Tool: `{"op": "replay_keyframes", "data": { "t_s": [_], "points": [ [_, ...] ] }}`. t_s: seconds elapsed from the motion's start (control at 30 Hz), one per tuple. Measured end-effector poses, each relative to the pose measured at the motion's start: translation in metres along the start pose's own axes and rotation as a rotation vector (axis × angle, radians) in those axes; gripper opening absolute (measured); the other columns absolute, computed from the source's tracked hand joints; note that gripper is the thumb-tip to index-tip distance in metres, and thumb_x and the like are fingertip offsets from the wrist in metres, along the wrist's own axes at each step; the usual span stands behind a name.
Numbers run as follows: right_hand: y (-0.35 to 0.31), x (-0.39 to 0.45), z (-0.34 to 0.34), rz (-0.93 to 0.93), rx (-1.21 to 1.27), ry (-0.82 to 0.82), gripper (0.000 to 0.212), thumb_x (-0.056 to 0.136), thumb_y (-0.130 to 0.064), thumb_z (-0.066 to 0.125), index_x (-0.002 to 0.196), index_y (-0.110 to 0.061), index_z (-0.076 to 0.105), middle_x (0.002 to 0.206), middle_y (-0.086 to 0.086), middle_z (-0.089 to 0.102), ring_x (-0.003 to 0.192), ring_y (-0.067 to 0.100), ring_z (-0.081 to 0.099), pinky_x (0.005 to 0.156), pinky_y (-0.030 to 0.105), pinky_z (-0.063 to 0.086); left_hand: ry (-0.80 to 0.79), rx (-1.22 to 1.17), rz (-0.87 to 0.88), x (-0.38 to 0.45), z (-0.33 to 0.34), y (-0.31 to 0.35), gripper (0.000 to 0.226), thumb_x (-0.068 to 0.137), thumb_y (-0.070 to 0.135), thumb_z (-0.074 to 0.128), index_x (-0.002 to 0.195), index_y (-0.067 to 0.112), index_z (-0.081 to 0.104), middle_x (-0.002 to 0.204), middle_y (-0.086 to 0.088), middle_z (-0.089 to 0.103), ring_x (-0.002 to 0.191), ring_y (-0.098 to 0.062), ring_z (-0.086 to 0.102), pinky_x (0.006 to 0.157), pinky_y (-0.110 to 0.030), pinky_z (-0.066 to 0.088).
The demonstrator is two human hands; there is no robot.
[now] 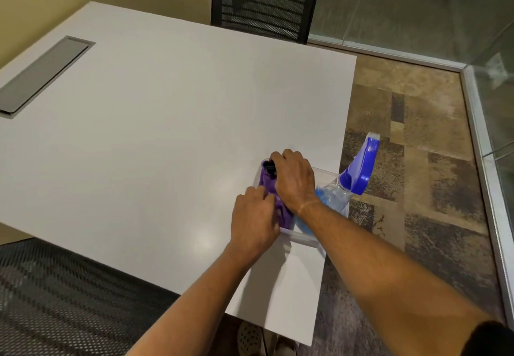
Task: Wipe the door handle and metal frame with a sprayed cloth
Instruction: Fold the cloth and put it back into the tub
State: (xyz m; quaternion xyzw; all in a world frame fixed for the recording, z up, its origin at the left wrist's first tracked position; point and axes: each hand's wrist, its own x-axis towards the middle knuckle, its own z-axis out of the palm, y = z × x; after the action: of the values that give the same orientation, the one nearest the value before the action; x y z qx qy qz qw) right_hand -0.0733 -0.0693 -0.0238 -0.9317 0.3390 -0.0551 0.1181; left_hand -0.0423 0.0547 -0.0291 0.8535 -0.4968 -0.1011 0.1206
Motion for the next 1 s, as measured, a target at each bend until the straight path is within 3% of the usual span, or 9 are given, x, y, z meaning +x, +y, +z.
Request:
{"op": "replay_keyframes", "data": {
  "t_s": [0.07,0.17,0.33,0.43,0.53,0.8,0.9,1.0],
  "points": [
    [0.001,0.000,0.003,0.007,0.008,-0.008,0.035,0.095,-0.016,0.059,0.128,-0.011,0.052,0.121,0.012,0.057,0.107,0.026,0.052,0.088,0.033,0.044,-0.112,0.024,0.161,0.000,0.005,-0.002,0.035,0.099,0.041,0.040,0.112,0.020,0.064,0.113,-0.001,0.066,0.102,-0.018,0.057,0.097,-0.033,0.039],
    [0.000,0.000,0.005,0.039,0.015,0.003,0.039,0.092,-0.015,0.063,0.129,-0.012,0.050,0.125,0.013,0.051,0.110,0.025,0.049,0.091,0.032,0.045,-0.259,0.094,0.200,-0.001,0.011,-0.002,0.060,0.099,0.057,0.019,0.133,0.022,0.055,0.136,-0.002,0.059,0.125,-0.019,0.053,0.117,-0.038,0.030],
    [-0.003,-0.020,0.002,-0.064,0.010,0.175,0.048,0.076,-0.015,0.080,0.121,-0.011,0.062,0.118,0.015,0.060,0.104,0.032,0.057,0.088,0.042,0.048,-0.356,0.126,0.172,-0.004,0.012,-0.001,0.071,0.099,0.061,0.015,0.155,0.019,0.029,0.163,-0.007,0.028,0.151,-0.023,0.023,0.126,-0.038,0.013],
    [-0.001,-0.025,0.002,-0.111,-0.059,0.093,0.056,0.076,-0.017,0.080,0.127,-0.010,0.059,0.118,0.015,0.060,0.104,0.032,0.056,0.087,0.043,0.049,-0.452,0.179,0.142,-0.004,0.010,0.003,0.077,0.099,0.064,0.014,0.158,0.015,0.015,0.166,-0.010,0.014,0.154,-0.026,0.012,0.126,-0.040,0.009],
    [-0.001,-0.018,0.003,-0.074,-0.092,-0.005,0.063,0.084,-0.023,0.076,0.139,-0.012,0.048,0.131,0.014,0.053,0.116,0.030,0.049,0.093,0.038,0.047,-0.532,0.231,0.101,0.000,0.007,0.008,0.082,0.097,0.068,0.011,0.159,0.014,0.008,0.167,-0.011,0.010,0.155,-0.028,0.009,0.126,-0.042,0.011],
    [-0.002,-0.008,0.003,-0.050,-0.149,-0.042,0.069,0.084,-0.029,0.076,0.142,-0.015,0.042,0.134,0.011,0.050,0.121,0.026,0.045,0.095,0.034,0.047,-0.534,0.183,0.088,0.001,0.010,0.009,0.080,0.096,0.067,0.005,0.159,0.016,0.009,0.167,-0.010,0.014,0.154,-0.027,0.014,0.126,-0.043,0.017],
    [-0.005,-0.011,-0.001,-0.048,-0.120,-0.049,0.069,0.083,-0.028,0.076,0.142,-0.014,0.043,0.134,0.012,0.051,0.121,0.027,0.045,0.096,0.036,0.045,-0.431,0.110,0.126,0.000,0.007,0.004,0.066,0.101,0.057,0.016,0.153,0.019,0.032,0.156,-0.009,0.040,0.143,-0.027,0.039,0.121,-0.042,0.030],
    [-0.006,-0.014,-0.004,-0.037,-0.069,-0.039,0.065,0.088,-0.034,0.067,0.145,-0.015,0.041,0.139,0.010,0.050,0.123,0.027,0.044,0.100,0.038,0.041,-0.199,0.011,0.217,-0.004,-0.001,-0.001,0.034,0.097,0.031,0.041,0.110,0.013,0.066,0.109,-0.011,0.070,0.097,-0.027,0.064,0.099,-0.043,0.050]
  ]
}}
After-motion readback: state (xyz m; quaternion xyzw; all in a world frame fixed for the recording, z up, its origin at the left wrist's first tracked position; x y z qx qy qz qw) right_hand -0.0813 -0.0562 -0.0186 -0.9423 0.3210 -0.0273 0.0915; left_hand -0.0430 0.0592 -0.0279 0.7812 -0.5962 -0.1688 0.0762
